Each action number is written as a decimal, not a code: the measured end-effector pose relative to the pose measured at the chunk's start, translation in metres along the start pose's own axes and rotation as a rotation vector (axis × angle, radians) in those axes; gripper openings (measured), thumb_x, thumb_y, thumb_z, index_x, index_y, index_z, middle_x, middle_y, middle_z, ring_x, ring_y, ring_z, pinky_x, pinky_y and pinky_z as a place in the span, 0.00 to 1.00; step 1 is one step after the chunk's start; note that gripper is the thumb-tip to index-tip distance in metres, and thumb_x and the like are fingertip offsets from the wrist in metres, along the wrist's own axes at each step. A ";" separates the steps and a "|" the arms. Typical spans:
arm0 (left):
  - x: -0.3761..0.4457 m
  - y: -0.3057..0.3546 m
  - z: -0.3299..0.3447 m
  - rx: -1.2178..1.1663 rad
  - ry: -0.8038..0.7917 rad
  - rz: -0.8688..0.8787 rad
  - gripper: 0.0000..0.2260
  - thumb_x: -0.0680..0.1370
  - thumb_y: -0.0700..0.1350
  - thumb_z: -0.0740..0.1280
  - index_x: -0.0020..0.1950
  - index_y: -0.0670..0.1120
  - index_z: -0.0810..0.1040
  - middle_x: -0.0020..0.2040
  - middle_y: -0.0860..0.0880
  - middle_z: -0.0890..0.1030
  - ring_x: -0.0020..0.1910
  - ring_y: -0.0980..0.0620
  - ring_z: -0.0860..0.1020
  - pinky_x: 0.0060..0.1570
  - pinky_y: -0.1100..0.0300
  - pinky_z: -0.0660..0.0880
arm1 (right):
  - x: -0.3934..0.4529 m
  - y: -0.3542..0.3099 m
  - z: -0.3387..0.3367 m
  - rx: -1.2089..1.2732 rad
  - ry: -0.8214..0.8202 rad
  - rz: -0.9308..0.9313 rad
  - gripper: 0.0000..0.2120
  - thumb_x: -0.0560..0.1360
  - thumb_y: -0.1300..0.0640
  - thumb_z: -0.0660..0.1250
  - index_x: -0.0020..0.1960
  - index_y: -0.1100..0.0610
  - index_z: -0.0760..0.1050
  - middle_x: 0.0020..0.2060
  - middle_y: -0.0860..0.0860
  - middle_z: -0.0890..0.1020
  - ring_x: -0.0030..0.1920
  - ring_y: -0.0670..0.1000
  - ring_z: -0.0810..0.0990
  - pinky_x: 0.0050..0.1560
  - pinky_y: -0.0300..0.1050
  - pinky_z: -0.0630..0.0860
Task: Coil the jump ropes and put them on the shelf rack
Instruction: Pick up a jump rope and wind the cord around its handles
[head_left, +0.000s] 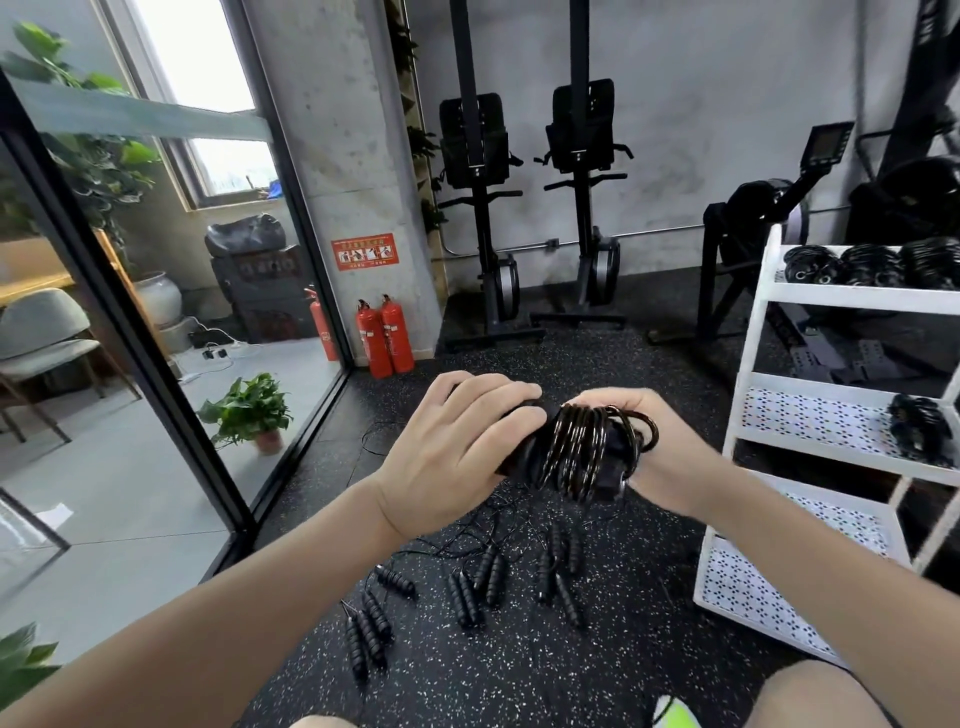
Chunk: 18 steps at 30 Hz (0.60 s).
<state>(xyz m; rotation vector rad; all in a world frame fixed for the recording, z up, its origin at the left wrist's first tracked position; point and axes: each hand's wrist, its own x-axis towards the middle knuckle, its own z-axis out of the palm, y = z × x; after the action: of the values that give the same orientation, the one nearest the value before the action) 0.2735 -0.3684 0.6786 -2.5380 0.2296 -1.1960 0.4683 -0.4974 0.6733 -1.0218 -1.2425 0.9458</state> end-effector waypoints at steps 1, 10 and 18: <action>-0.001 0.002 0.002 -0.012 -0.002 -0.030 0.19 0.77 0.34 0.70 0.66 0.40 0.71 0.64 0.37 0.80 0.59 0.37 0.80 0.54 0.39 0.75 | 0.001 0.003 0.009 0.062 0.064 0.027 0.15 0.76 0.63 0.67 0.30 0.55 0.78 0.29 0.50 0.75 0.30 0.48 0.71 0.36 0.42 0.71; 0.005 0.010 0.008 -0.019 -0.035 -0.321 0.23 0.75 0.38 0.70 0.69 0.43 0.70 0.72 0.40 0.74 0.68 0.43 0.74 0.66 0.46 0.72 | -0.012 0.020 0.042 -0.173 0.221 0.147 0.13 0.86 0.59 0.56 0.49 0.59 0.77 0.33 0.54 0.80 0.30 0.51 0.76 0.36 0.46 0.74; 0.008 -0.010 0.013 0.329 -0.186 -0.356 0.22 0.73 0.33 0.67 0.67 0.41 0.76 0.66 0.42 0.79 0.60 0.40 0.78 0.55 0.45 0.73 | -0.034 0.003 0.070 -0.954 0.084 0.118 0.12 0.84 0.47 0.57 0.65 0.48 0.69 0.33 0.48 0.78 0.26 0.45 0.72 0.29 0.41 0.70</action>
<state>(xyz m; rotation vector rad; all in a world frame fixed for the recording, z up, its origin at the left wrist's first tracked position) 0.2883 -0.3584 0.6801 -2.4308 -0.4446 -1.0013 0.3949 -0.5232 0.6635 -1.8613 -1.6049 0.3439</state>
